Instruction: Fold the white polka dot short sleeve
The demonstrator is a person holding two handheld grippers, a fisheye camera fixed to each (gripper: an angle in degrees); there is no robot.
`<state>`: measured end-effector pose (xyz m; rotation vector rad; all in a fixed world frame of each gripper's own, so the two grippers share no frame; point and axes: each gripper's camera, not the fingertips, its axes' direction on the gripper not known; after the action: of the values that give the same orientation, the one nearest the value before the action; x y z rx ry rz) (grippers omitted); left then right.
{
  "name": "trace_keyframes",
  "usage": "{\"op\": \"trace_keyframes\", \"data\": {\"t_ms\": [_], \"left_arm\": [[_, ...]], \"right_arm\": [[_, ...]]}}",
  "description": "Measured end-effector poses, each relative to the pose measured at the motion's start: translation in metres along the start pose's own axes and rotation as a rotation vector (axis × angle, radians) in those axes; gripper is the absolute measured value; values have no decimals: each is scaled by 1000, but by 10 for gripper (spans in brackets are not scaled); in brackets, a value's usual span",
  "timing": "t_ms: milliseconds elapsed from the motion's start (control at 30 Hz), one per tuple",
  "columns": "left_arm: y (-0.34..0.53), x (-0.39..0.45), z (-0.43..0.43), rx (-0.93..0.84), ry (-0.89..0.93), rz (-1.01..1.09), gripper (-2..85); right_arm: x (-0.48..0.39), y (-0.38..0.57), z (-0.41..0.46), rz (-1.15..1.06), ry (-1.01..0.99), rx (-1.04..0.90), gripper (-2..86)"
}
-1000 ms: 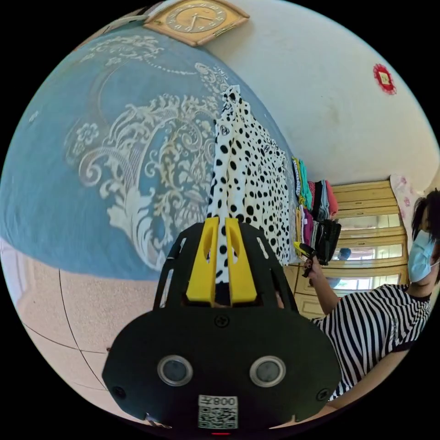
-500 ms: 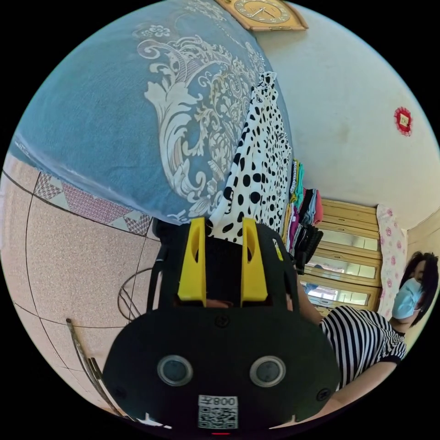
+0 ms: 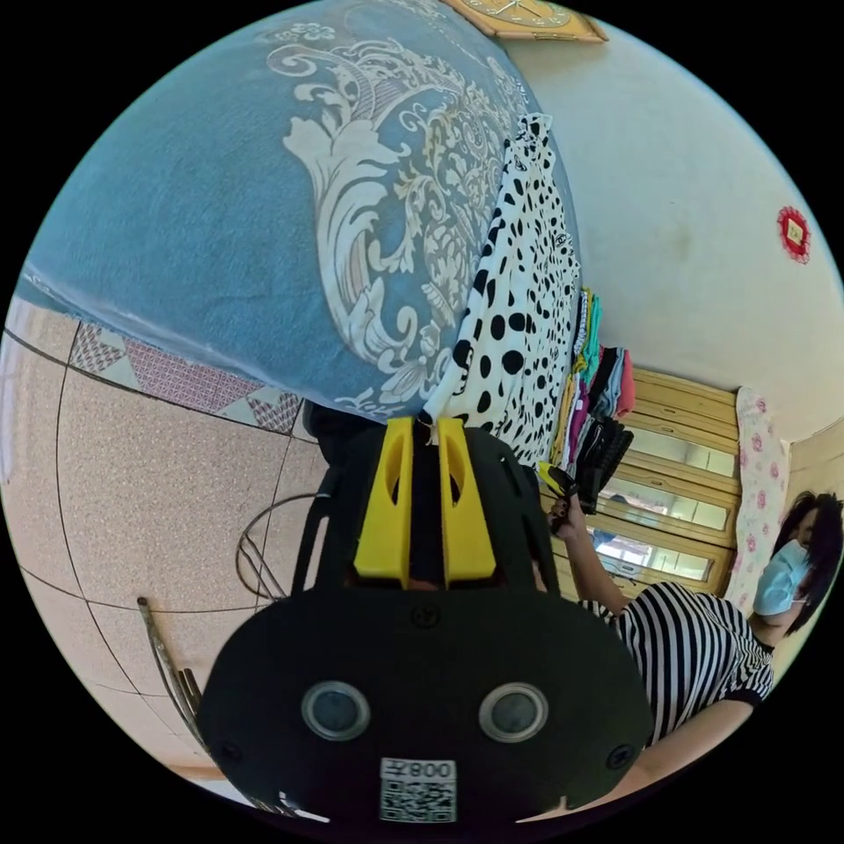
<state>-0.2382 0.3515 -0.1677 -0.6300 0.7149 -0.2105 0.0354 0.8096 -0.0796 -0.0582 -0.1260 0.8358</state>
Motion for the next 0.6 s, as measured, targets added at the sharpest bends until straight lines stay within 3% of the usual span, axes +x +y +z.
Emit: {"op": "trace_keyframes", "data": {"t_ms": [233,600], "left_arm": [[53,8,-18,47,93,7,20],[136,43,-66,149,220,120,14]], "right_arm": [[2,16,6,-27,-6,-26,14],[15,69,-44,-70,-194,69,8]]}}
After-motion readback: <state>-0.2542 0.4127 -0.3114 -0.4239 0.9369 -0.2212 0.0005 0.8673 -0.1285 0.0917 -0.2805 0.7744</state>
